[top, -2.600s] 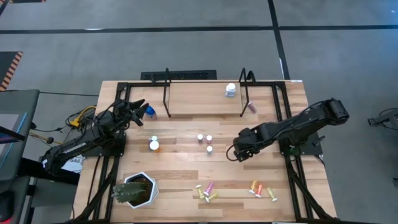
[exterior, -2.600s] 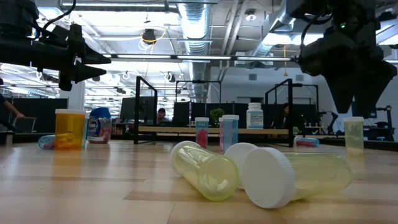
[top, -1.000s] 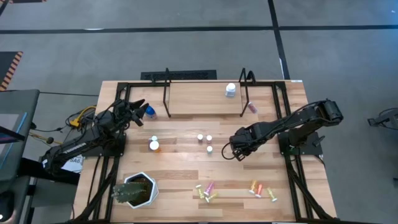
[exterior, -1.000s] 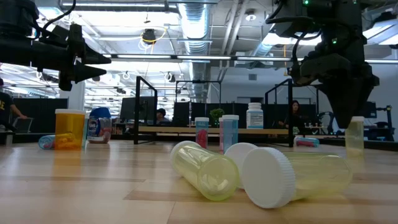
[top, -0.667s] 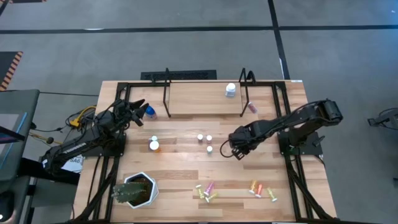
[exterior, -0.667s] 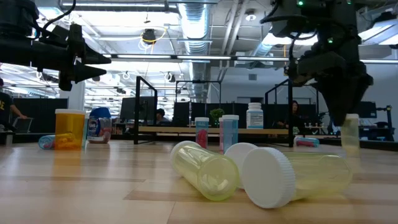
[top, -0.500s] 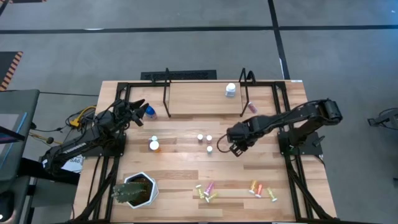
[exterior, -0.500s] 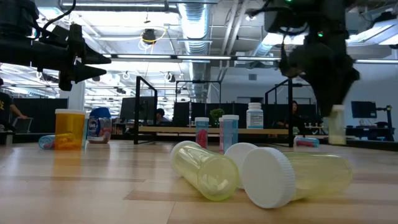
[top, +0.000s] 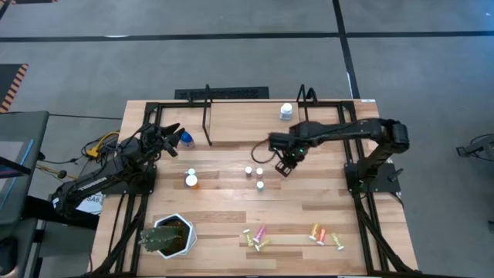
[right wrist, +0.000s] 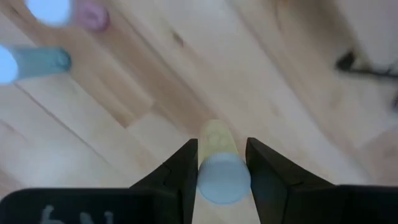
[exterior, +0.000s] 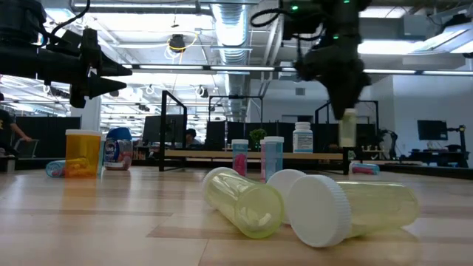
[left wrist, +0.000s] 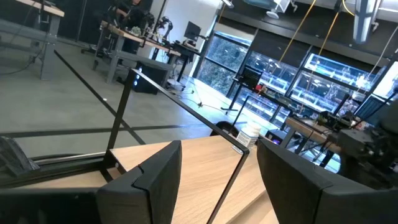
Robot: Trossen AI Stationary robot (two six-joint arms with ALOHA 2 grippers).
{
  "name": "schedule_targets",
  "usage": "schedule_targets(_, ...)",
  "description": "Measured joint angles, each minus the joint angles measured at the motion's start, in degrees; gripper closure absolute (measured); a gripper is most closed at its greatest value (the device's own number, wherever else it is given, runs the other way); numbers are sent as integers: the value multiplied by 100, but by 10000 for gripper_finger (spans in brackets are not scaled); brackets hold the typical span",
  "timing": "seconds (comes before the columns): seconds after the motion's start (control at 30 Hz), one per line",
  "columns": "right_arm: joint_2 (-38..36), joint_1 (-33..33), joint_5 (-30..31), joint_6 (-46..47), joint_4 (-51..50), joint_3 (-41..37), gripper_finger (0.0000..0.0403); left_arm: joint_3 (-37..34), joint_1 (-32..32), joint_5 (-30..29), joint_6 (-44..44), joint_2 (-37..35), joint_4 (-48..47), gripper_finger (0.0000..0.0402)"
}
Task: Pick and place medicine bottles onto shelf by color
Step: Put the yellow pill bottle on the shelf
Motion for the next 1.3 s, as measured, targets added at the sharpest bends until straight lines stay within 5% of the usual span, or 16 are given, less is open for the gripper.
schedule_targets(0.37,902,-1042,76,-1786,-443,1299,263,-1,-1,-2,-1,-2,2,203)
schedule_targets(0.67,1251,-1773,144,-2770,-398,1609,261,1,-1,-2,2,-2,0,203)
schedule_targets(1.3,1244,-2422,210,-2994,120,1616,255,-1,-2,-2,-1,0,2,203)
